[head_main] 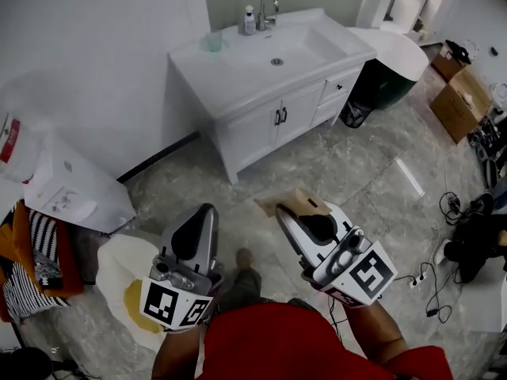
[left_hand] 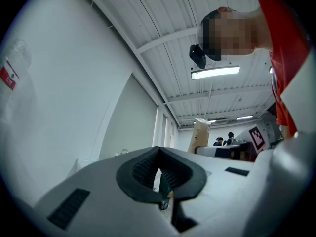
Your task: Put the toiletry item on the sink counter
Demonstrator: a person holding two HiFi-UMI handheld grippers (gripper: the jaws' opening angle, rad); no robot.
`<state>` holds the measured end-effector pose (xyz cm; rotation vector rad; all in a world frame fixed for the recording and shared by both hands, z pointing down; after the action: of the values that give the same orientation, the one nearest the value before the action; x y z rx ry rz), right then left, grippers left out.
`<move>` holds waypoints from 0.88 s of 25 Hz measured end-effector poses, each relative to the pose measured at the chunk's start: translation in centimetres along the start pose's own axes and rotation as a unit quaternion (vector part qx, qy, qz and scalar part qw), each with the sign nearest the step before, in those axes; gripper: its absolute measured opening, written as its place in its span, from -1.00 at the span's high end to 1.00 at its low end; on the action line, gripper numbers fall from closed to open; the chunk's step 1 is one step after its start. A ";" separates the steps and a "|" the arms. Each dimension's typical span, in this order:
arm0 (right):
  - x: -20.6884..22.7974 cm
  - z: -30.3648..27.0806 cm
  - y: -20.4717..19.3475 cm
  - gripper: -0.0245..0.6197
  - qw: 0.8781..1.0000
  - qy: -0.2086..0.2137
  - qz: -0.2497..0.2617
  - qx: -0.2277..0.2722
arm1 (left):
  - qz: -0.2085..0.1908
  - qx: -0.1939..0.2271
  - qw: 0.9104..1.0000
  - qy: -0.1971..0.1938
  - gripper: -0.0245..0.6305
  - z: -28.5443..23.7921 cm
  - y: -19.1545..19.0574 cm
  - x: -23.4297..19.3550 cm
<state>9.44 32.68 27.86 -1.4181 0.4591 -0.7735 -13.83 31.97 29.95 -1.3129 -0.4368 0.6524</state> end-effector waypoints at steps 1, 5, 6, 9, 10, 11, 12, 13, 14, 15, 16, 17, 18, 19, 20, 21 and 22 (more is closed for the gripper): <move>0.7 -1.2 0.1 0.79 1.000 -0.002 0.001 0.001 | -0.001 0.000 1.000 -0.001 0.87 -0.8 0.0 -1.3; 3.5 -5.2 0.3 0.79 1.000 -0.008 0.009 0.003 | -0.003 0.005 1.000 -0.004 0.87 -4.0 0.1 -6.2; 4.1 -6.1 0.4 0.79 1.000 -0.010 0.008 0.004 | -0.003 0.007 1.000 -0.006 0.87 -4.7 0.2 -7.3; 5.3 -8.8 0.5 0.79 1.000 -0.018 0.002 0.005 | -0.001 0.012 1.000 -0.011 0.87 -6.5 0.2 -10.1; 5.7 -9.5 0.4 0.79 1.000 -0.020 0.001 0.005 | 0.000 0.012 1.000 -0.012 0.87 -7.1 0.1 -10.9; 6.2 -10.1 0.4 0.79 1.000 -0.023 0.001 0.005 | 0.001 0.011 1.000 -0.013 0.87 -7.6 -0.1 -11.7; 6.6 -10.6 0.3 0.79 1.000 -0.026 0.000 0.005 | 0.003 0.010 1.000 -0.014 0.87 -8.2 -0.2 -12.3; 7.1 -11.0 0.3 0.79 1.000 -0.029 -0.001 0.003 | 0.006 0.009 1.000 -0.015 0.87 -8.7 -0.3 -12.8; 7.5 -11.3 0.3 0.79 0.999 -0.032 -0.002 0.002 | 0.008 0.008 1.000 -0.016 0.87 -9.2 -0.4 -13.2; 8.0 -11.6 0.4 0.79 0.999 -0.035 -0.002 0.000 | 0.010 0.007 1.000 -0.018 0.87 -9.7 -0.5 -13.6; 8.4 -11.9 0.4 0.79 0.999 -0.037 -0.001 -0.001 | 0.012 0.006 1.000 -0.019 0.87 -10.2 -0.7 -13.9; 8.9 -12.3 0.3 0.79 0.999 -0.038 -0.001 -0.001 | 0.013 0.004 1.000 -0.019 0.87 -10.6 -0.9 -14.3; 9.4 -12.7 0.2 0.79 0.999 -0.038 -0.002 -0.001 | 0.014 0.002 1.000 -0.019 0.87 -11.1 -1.1 -14.7; 9.9 -13.1 0.1 0.79 0.999 -0.038 -0.002 -0.002 | 0.016 0.000 1.000 -0.018 0.87 -11.6 -1.4 -15.1; 10.5 -13.5 0.0 0.79 0.999 -0.038 -0.003 -0.003 | 0.017 -0.001 1.000 -0.017 0.87 -12.0 -1.6 -15.4; 11.1 -13.9 -0.1 0.79 0.999 -0.037 -0.004 -0.004 | 0.017 -0.003 1.000 -0.016 0.87 -12.5 -1.9 -15.7; 11.8 -14.3 -0.2 0.79 0.999 -0.035 -0.005 -0.004 | 0.017 -0.004 1.000 -0.014 0.87 -13.1 -2.1 -16.0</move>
<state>7.40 14.26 28.14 -1.4512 0.4019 -0.7272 -17.07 11.44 30.27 -1.3224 -0.4415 0.6998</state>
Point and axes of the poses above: the fingertips, and each gripper's own axes: z backward along the fingers, x to its right, y out of its top, the point moved 10 cm from there along z, backward along the fingers, and after that the axes turned 4 degrees about -z, right-handed, at the moved point
